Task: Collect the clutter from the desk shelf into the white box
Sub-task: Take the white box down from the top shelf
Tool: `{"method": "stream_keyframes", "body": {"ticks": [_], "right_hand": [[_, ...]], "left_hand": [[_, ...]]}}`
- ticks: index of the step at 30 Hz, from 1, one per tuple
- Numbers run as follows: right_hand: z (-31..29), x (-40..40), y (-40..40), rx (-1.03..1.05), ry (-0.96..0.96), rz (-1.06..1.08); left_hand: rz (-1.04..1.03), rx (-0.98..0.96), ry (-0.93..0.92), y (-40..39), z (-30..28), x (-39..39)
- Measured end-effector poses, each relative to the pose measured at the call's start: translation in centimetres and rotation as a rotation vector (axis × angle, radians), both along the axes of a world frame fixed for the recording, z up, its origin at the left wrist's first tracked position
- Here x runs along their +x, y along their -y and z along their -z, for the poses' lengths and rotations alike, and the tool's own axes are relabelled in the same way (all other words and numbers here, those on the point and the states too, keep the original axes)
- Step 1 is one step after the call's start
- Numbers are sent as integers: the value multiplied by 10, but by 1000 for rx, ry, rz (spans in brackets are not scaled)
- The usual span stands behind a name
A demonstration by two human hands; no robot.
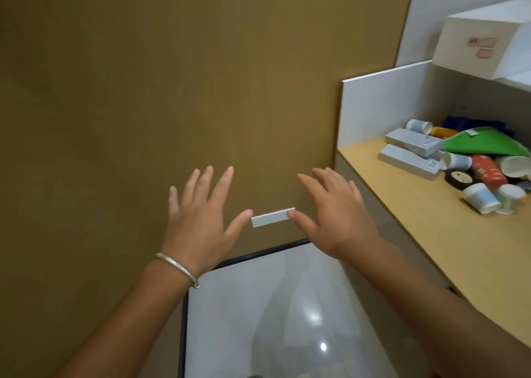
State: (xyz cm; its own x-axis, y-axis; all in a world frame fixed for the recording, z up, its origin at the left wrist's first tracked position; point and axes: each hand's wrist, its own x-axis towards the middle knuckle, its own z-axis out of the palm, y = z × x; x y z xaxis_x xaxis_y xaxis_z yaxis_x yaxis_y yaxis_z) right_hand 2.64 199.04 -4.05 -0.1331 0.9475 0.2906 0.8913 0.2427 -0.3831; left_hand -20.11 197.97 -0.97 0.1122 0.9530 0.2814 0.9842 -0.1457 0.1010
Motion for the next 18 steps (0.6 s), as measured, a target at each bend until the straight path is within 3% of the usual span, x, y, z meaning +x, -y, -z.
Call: {"method": "stream_keyframes", "body": {"ticks": [12,18], "right_hand": [[6,167,-136,-55,95,483],[-17,229,-225,-69,98,692]], "left_hand": [[501,-54,110,-244,36,172],[691,-45,152,-385,25,256]]}}
